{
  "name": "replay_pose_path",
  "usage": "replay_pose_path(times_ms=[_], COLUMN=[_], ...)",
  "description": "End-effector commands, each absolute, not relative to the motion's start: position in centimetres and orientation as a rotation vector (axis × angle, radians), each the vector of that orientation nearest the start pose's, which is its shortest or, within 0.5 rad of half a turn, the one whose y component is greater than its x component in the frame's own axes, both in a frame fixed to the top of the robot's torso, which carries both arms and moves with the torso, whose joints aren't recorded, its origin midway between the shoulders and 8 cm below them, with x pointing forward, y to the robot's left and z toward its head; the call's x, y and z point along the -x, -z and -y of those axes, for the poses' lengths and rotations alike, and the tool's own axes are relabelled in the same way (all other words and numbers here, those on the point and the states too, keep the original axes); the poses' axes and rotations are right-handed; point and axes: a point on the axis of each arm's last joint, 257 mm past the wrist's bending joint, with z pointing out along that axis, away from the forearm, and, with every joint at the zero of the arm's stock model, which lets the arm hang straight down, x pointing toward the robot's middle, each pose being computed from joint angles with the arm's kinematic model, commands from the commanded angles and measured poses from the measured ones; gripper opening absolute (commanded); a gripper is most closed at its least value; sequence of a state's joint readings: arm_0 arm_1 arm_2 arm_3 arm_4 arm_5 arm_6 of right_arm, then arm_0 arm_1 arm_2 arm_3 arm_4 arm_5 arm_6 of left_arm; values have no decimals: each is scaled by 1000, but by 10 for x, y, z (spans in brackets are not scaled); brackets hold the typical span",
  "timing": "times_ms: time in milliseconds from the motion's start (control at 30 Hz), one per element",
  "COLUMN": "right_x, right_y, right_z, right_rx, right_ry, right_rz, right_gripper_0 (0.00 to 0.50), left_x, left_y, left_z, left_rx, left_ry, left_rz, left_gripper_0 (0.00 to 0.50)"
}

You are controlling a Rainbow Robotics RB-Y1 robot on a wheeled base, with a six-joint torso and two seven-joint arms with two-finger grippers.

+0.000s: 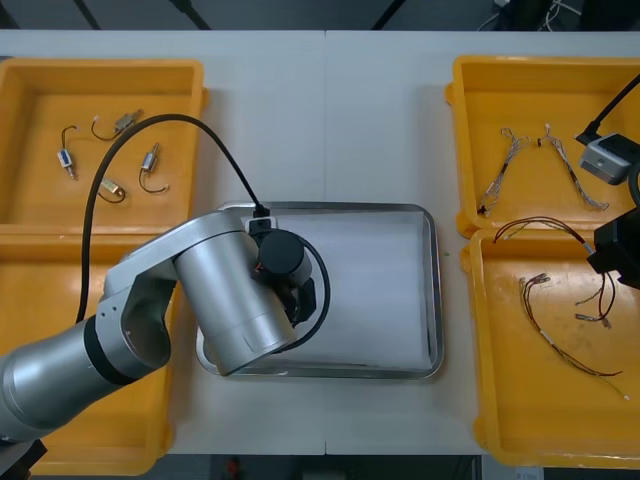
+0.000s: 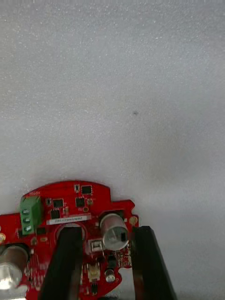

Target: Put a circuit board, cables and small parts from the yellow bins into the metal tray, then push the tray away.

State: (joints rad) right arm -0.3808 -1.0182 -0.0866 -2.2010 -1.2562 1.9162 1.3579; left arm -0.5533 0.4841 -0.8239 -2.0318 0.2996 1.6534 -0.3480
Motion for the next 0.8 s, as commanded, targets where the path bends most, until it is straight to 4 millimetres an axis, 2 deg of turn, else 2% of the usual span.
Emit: replay_pose_path(times_ms=[33,67,267,500,800], right_x=[-358,-358,-358,-358,-358], right_y=[113,113,113,113,113], right_z=[300,300,300,300,300], right_rx=[686,686,686,686,686], right_ry=[15,15,15,15,15], right_rz=[-2697,-2697,-2697,-2697,-2697], right_gripper_0=[0,0,0,0,0], left_x=[-408,-408,-412,-418,-421], left_y=[273,273,266,236,161], left_z=[-70,-72,-74,-86,-116], left_rx=[151,153,145,122,131], left_ry=[111,106,102,71,127], left_rz=[-2566,-2566,-2548,-2498,-2475], left_gripper_0=[377,405,500,500,500])
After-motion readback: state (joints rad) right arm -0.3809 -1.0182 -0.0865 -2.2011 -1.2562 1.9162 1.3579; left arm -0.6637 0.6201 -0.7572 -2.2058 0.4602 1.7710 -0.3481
